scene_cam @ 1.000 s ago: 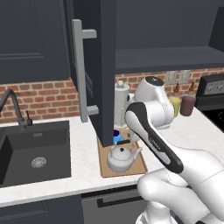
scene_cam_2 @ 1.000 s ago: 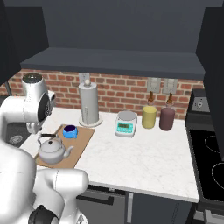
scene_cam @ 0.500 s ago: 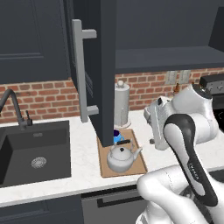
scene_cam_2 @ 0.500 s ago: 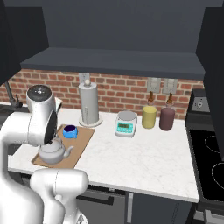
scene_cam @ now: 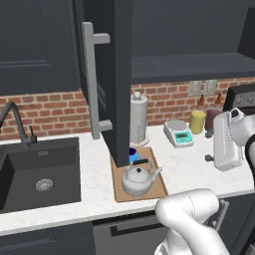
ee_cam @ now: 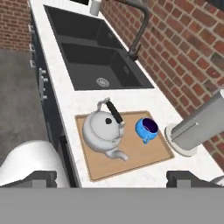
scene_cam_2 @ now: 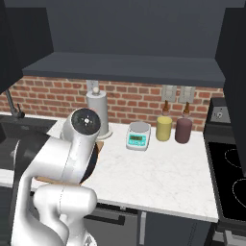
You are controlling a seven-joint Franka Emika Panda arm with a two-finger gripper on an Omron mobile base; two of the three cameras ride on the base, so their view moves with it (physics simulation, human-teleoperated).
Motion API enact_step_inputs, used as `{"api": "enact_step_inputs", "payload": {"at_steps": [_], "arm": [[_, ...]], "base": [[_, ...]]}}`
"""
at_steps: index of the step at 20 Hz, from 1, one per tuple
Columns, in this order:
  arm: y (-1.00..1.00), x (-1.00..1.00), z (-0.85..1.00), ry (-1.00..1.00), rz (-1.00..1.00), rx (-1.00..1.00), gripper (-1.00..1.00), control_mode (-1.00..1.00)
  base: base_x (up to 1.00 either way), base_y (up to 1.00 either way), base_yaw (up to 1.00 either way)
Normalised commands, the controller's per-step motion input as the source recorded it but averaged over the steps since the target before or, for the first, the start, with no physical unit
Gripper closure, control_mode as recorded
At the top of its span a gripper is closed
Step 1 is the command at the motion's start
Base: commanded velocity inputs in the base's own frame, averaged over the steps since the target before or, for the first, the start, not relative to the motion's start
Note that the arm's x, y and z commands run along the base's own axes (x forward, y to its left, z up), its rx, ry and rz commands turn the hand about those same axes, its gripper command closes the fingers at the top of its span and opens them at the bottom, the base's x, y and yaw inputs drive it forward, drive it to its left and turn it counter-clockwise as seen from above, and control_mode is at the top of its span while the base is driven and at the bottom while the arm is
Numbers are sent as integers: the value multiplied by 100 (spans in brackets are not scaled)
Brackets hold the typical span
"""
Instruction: Pick the kettle from the counter and place it on the tray. Then pick the mug from the cabinet and place it on the tray. Then close the cabinet doors.
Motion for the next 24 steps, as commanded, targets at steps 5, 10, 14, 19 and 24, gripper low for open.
{"api": "enact_step_inputs", "payload": {"at_steps": [5, 10, 14, 19, 24], "arm": [[-34, 0, -9, 0, -7, 17, -100, -100], [0, 0, -22, 1, -1, 3, -100, -100], [2, 0, -22, 2, -2, 11, -100, -100], [-3, 0, -1, 0, -11, 29, -100, -100], [-35, 0, 5, 0, -9, 36, -100, -100]], "base": [[0, 0, 0], [0, 0, 0], [0, 0, 0], [0, 0, 0], [0, 0, 0]]}}
